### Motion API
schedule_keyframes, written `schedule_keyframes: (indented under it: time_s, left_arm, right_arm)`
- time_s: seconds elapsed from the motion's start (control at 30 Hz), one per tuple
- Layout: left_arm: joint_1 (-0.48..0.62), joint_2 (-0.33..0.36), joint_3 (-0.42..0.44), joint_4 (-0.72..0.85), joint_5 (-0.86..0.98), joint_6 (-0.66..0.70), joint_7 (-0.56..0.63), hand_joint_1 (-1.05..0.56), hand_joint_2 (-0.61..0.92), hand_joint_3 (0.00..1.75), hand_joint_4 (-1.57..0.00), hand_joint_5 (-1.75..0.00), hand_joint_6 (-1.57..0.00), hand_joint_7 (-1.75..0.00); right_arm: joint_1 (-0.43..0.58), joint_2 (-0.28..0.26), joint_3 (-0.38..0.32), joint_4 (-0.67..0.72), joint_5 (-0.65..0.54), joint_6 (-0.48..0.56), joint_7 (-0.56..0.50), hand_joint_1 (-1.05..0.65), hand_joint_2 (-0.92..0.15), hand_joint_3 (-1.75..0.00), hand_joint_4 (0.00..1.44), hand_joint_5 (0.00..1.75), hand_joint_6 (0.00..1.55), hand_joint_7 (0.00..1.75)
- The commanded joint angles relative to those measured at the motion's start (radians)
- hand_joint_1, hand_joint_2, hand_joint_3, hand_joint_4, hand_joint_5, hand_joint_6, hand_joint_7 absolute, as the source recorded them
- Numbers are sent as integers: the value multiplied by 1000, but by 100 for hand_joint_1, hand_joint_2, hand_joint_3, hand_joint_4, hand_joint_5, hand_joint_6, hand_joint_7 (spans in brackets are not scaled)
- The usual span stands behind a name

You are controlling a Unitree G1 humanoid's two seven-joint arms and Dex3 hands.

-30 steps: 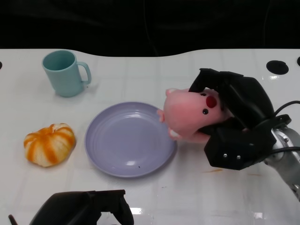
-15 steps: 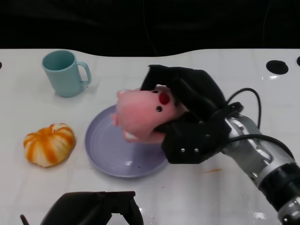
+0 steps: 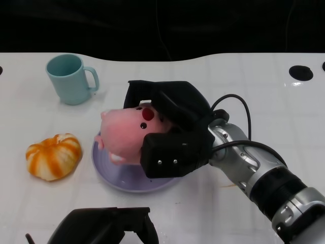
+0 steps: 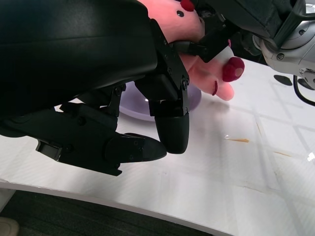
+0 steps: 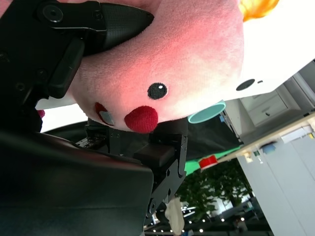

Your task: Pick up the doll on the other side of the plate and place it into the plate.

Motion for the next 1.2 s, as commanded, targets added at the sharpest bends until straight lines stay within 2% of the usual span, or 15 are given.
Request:
schedule_keyframes:
  time_s: [0.03, 0.07, 0.1, 0.13, 0.17, 0.2, 0.3, 0.5, 0.77, 0.93, 1.2]
  left_arm:
    - [3, 4, 1, -6, 2, -4, 8, -28, 92, 35, -66, -164, -70, -102]
    - [2, 4, 2, -5, 3, -6, 9, -28, 92, 36, -66, -164, -70, -102]
    - [2, 4, 2, -5, 3, -7, 10, -28, 92, 36, -66, -164, -70, -102]
    - [2, 3, 3, -5, 3, -8, 11, -28, 92, 36, -66, -164, -70, -102]
    - [2, 3, 3, -6, 4, -7, 9, -28, 92, 36, -66, -164, -70, -102]
    - [2, 4, 4, -6, 4, -8, 9, -28, 92, 35, -66, -163, -70, -102]
    - [3, 6, 6, -5, 3, -9, 8, -28, 92, 35, -66, -161, -70, -101]
    - [6, 9, 9, -9, 6, -2, -2, -29, 92, 37, -66, -160, -70, -100]
    - [10, 12, 12, -9, 1, -3, -3, -29, 92, 37, -66, -156, -71, -98]
    - [15, 15, 10, -5, 6, -13, 5, -30, 92, 36, -69, -150, -72, -94]
    - [21, 11, 12, -11, 2, -8, -1, -29, 92, 34, -70, -152, -75, -92]
  right_arm:
    - [-40, 8, -2, -2, 27, 17, 71, -23, -49, -87, 81, 164, 90, 65]
    - [-42, 7, 0, -8, 31, 26, 98, -29, -58, -66, 64, 128, 79, 36]
    - [-48, -2, 12, -17, 21, 41, 136, -31, -65, -52, 60, 112, 77, 23]
    - [-52, -8, 21, -25, 14, 52, 163, -40, -74, -38, 40, 89, 63, 13]
    - [-57, -16, 31, -38, 6, 68, 202, -48, -84, -21, 29, 66, 51, 6]
    - [-60, -24, 41, -54, -1, 84, 235, -56, -88, -15, 20, 55, 41, 3]
    - [-59, -45, 59, -109, -16, 130, 324, -76, -92, -12, 3, 39, 22, 1]
    - [-50, -82, 80, -209, -33, 183, 441, -93, -92, -17, 0, 24, 10, 0]
    - [-7, -145, 67, -348, -24, 195, 508, -98, -92, -18, 0, 17, 6, 0]
    - [61, -209, 35, -488, 9, 169, 523, -95, -92, -20, 2, 18, 8, 1]
    - [209, -309, -50, -664, 113, 107, 533, -76, -92, -16, 16, 37, 24, 8]
